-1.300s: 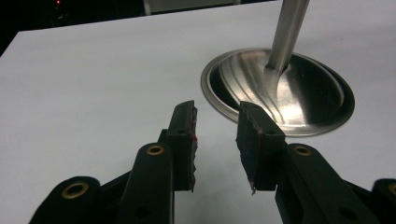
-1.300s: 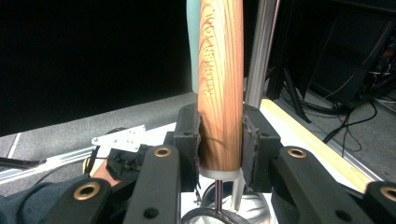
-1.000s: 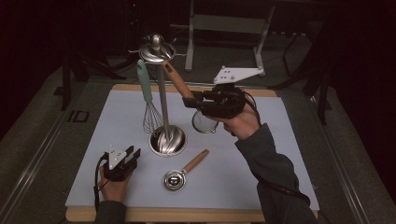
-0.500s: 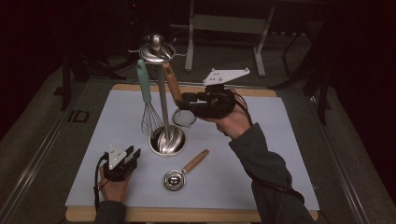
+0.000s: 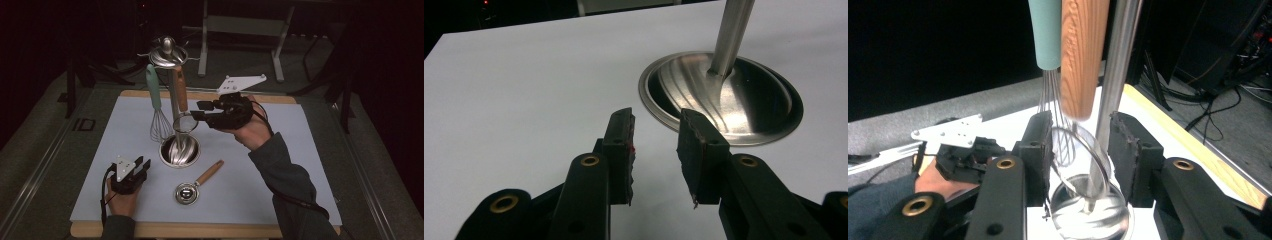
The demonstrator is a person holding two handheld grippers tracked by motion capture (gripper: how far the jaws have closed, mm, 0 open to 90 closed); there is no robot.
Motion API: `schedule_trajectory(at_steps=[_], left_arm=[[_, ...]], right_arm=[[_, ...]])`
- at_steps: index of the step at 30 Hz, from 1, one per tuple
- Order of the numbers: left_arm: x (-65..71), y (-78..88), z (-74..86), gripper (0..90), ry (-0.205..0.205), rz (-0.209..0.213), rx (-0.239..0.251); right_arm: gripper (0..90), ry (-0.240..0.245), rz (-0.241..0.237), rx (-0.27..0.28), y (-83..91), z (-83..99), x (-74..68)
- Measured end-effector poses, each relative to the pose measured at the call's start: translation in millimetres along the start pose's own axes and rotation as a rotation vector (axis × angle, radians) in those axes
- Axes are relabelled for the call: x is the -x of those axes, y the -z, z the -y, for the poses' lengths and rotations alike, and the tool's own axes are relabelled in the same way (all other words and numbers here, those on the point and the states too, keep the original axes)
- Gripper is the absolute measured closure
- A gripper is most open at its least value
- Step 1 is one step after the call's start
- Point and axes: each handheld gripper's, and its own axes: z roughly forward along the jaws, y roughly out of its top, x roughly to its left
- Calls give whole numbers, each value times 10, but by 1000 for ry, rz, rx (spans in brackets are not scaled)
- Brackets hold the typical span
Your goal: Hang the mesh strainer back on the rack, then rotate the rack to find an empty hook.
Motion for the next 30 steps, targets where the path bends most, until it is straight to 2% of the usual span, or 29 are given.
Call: schedule_trajectory(at_steps=[9,30], left_arm=[[0,-1,-1,674,0,-1,-1],[3,-5,-2,675,-1,0,-6]], right_arm=[[605,29,29,-46,34,92,21],[598,1,55,-109,97,396,94]])
